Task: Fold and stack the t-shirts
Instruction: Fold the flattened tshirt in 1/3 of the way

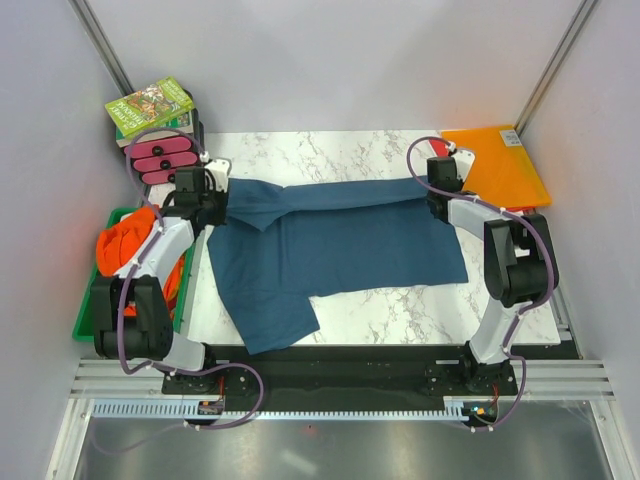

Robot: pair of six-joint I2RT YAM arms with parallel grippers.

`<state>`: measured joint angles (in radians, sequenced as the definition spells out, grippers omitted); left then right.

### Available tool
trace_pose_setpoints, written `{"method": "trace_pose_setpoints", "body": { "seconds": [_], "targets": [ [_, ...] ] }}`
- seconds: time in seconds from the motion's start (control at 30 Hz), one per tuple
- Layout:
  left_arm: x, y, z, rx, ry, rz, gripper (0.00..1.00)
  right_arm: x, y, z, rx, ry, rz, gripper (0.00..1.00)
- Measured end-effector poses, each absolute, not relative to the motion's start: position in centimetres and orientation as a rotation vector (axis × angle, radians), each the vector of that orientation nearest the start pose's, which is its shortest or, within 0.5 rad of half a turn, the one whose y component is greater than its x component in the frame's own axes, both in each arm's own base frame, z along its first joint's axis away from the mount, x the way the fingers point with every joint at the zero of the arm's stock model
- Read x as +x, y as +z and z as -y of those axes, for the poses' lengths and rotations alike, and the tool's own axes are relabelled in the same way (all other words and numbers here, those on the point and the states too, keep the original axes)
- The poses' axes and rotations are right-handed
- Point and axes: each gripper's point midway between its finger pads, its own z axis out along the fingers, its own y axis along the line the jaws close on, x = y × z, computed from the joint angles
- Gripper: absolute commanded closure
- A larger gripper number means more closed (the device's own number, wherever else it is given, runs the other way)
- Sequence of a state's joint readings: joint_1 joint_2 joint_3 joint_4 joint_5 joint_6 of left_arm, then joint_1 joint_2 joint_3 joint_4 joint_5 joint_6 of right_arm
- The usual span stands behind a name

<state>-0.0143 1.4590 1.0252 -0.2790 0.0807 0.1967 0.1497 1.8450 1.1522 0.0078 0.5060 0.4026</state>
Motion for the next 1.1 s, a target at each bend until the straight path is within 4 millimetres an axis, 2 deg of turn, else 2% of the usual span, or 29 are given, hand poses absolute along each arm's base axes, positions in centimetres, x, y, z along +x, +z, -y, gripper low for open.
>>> {"method": "trace_pose_setpoints", "body": {
  "seconds": [0.13,0.23,0.33,0.5,0.8,0.83,0.87,0.9,0.93,0.97,1.0,1.07,1.1],
  "targets": [
    [39.0,11.3,1.1,0.297,0.002,-2.316,0.98,47.6,6.5,0.0,0.552,-0.278,-2.134,1.00],
    [39.0,10.0,1.0,0.304,0.001,-2.348,0.98,47.1,5.5,0.0,0.560,-0.293,-2.164,1.00],
    [38.9,8.0,1.0,0.312,-0.002,-2.406,0.98,46.7,4.6,0.0,0.572,-0.306,-2.196,1.00],
    [39.2,5.6,0.7,0.316,0.004,-2.481,0.98,46.3,4.0,0.0,0.591,-0.313,-2.220,1.00],
    [40.6,4.8,0.2,0.316,0.041,-2.504,0.96,46.3,3.7,0.0,0.606,-0.336,-2.260,1.00],
    [40.6,4.7,0.2,0.316,0.042,-2.506,0.91,46.2,3.5,0.0,0.608,-0.339,-2.266,1.00],
    [40.6,4.7,0.2,0.316,0.043,-2.508,0.79,46.2,3.4,0.0,0.608,-0.342,-2.271,0.88],
    [40.6,4.6,0.2,0.318,0.043,-2.510,0.72,46.0,3.3,0.0,0.608,-0.346,-2.278,0.79],
    [40.5,4.6,0.1,0.323,0.045,-2.511,0.64,46.0,3.3,0.0,0.615,-0.344,-2.279,0.58],
    [40.5,4.6,0.2,0.324,0.044,-2.511,0.38,46.0,3.3,0.0,0.617,-0.343,-2.279,0.47],
    [40.5,4.7,0.2,0.327,0.042,-2.509,0.27,46.1,3.4,-0.1,0.617,-0.335,-2.270,0.40],
    [40.6,5.3,0.4,0.332,0.017,-2.493,0.15,46.3,3.9,-0.3,0.601,-0.312,-2.252,0.27],
    [40.6,5.9,0.4,0.326,0.006,-2.477,0.14,46.3,4.4,-0.3,0.597,-0.303,-2.243,0.24]
  ]
}}
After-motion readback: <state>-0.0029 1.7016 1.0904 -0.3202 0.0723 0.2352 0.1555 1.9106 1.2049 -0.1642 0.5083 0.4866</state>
